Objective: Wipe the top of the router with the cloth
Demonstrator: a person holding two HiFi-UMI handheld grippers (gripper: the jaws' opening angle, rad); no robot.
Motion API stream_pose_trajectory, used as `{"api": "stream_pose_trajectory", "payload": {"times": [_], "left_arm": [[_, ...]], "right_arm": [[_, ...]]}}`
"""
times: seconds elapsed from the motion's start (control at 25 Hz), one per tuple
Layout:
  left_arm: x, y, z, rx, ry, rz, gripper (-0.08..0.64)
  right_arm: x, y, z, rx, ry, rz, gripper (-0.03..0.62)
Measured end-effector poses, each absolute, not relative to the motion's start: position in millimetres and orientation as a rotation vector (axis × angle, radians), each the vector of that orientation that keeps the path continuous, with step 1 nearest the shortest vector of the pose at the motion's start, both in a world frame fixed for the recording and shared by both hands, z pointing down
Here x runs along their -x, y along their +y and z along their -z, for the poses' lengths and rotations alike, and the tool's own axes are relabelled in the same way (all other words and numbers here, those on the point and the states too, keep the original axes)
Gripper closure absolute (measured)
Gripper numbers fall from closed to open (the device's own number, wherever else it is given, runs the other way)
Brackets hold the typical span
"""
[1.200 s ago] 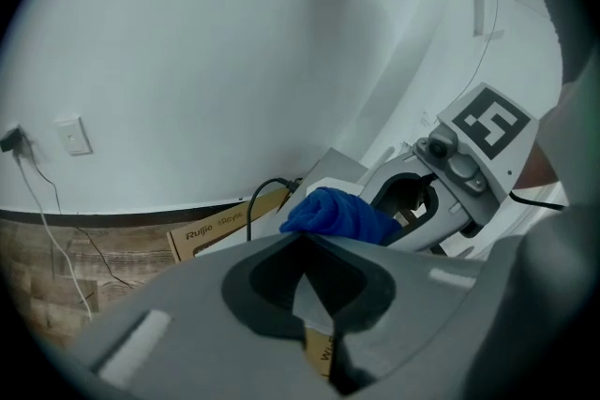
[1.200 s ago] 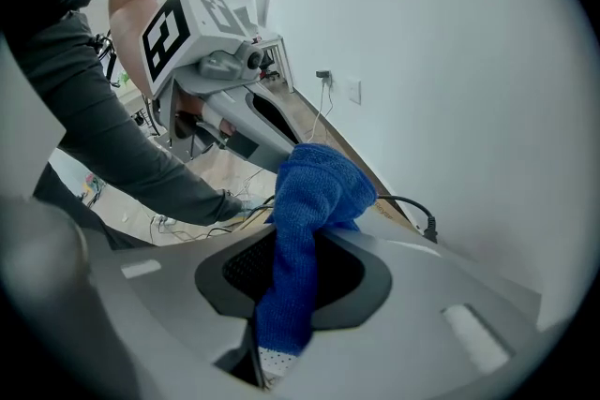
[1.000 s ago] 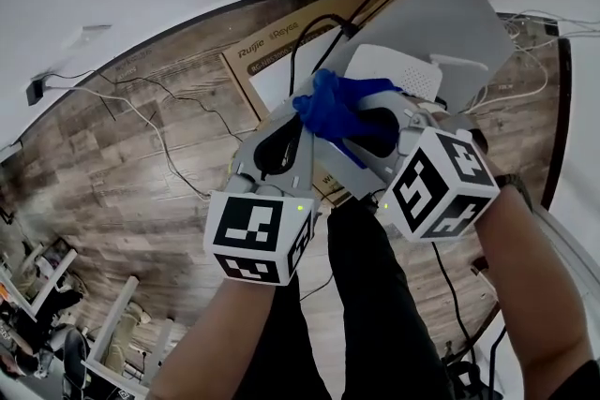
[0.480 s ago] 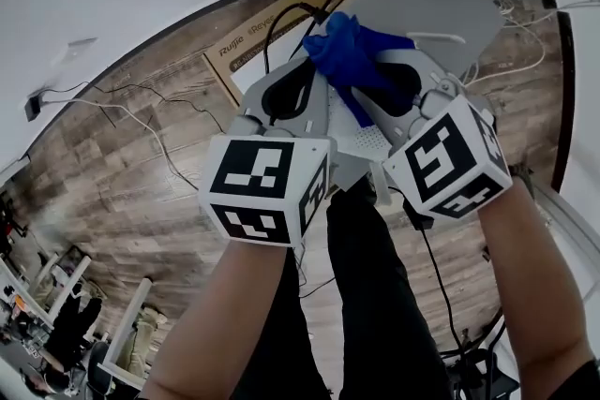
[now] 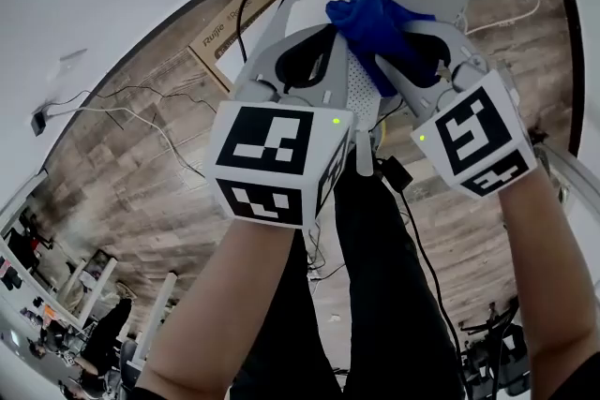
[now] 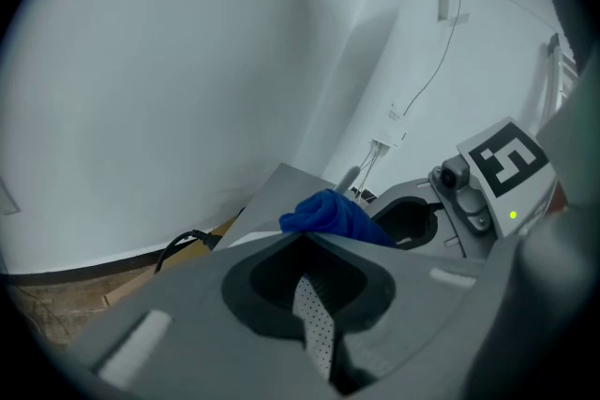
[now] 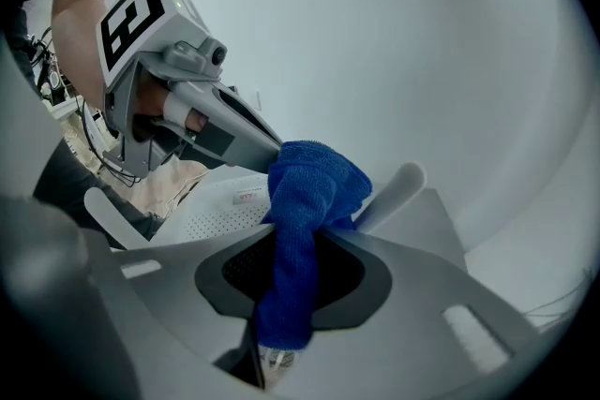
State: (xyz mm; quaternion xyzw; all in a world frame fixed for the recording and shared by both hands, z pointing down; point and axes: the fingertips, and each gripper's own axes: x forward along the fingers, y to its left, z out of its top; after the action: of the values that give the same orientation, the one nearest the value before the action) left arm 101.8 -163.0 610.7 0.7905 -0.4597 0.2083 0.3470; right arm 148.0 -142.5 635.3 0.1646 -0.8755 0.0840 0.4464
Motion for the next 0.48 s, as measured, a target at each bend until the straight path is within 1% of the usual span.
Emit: {"api": "stream_pose_trajectory", "payload": {"times": [0.48], "left_arm": [[-102.5, -121.2, -613.2, -2.099, -1.118, -0.631, 0.56]], "right_arm": [[-161.6, -92.7, -635.8, -0.559, -2.172, -0.317, 0.479]]}}
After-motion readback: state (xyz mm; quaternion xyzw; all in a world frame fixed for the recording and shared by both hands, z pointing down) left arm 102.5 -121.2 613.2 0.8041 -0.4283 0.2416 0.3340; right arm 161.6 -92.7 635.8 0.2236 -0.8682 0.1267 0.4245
